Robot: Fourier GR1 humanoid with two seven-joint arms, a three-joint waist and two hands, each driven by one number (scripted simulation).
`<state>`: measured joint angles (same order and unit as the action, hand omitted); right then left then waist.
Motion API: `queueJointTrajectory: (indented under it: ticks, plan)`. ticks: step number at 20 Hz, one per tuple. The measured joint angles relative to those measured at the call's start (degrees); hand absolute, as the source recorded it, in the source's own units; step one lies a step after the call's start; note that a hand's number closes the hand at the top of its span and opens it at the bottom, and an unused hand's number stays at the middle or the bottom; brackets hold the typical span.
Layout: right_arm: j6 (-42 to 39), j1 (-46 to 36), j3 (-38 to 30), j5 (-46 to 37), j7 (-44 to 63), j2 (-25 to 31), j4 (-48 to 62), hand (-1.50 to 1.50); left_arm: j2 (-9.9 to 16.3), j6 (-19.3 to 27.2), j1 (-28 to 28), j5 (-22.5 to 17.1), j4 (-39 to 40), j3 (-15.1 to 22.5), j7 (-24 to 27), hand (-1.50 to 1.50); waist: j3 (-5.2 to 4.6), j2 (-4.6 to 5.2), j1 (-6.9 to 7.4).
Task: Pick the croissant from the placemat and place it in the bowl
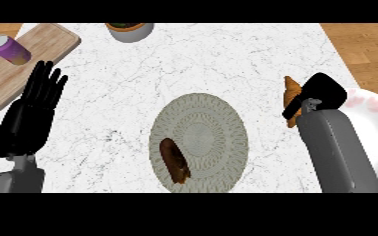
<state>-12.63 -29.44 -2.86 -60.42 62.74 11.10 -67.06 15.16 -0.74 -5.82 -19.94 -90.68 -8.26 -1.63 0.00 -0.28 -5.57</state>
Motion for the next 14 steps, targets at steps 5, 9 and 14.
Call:
queueJointTrajectory:
  ticks: [5,9,14]
  plan:
    - [5.3,-4.2,-10.3,-8.0,6.5,4.1,1.4,1.50,0.2,-0.3,-0.6,0.1,-0.7,0.6,-0.3,0.00,-0.31,0.53,2.44]
    - [6.9,-7.1,-17.3,-16.7,8.0,7.3,2.6,1.50,0.0,-0.9,-0.8,-0.1,-1.1,1.2,-0.5,0.00,-0.52,0.72,4.08]
    - [7.1,-9.9,-25.4,-28.3,8.7,9.2,3.0,1.50,0.0,-1.3,-1.2,0.2,-1.5,2.0,-0.8,0.00,-0.56,0.81,5.45]
